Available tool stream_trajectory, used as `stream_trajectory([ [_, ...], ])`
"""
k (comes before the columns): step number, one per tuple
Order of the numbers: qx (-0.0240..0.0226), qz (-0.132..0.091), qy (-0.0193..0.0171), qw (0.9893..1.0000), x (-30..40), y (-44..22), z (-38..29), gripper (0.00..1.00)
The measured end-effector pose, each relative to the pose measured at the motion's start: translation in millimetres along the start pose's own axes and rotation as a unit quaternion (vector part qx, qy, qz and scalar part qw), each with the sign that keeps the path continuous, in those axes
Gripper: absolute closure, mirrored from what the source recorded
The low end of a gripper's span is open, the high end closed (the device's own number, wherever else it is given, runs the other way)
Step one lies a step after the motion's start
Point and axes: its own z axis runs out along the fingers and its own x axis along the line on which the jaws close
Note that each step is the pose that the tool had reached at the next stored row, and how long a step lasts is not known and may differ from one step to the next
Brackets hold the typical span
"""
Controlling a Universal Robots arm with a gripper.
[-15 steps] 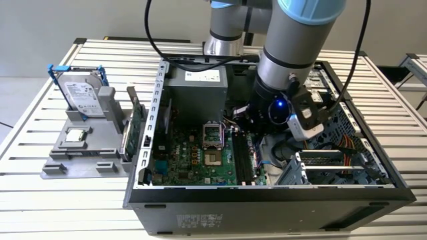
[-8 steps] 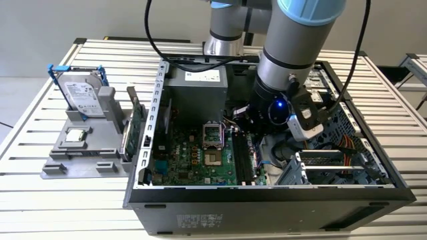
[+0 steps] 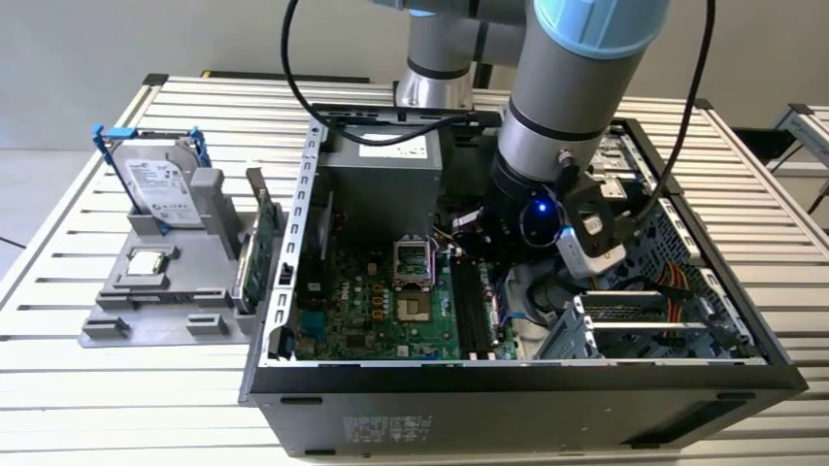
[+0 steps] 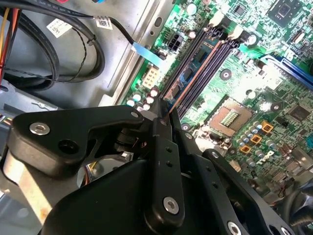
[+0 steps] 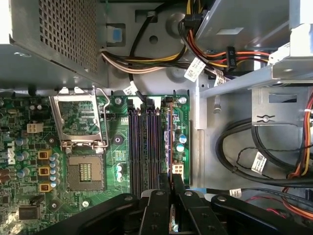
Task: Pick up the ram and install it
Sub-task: 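Insert the ram into the slot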
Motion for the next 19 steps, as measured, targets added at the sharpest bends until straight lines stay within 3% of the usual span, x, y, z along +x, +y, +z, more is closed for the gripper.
stream_trajectory([
  [19,0.0017,-0.005,0.0001,1.0,0.1,-0.4,9.2,1.0],
])
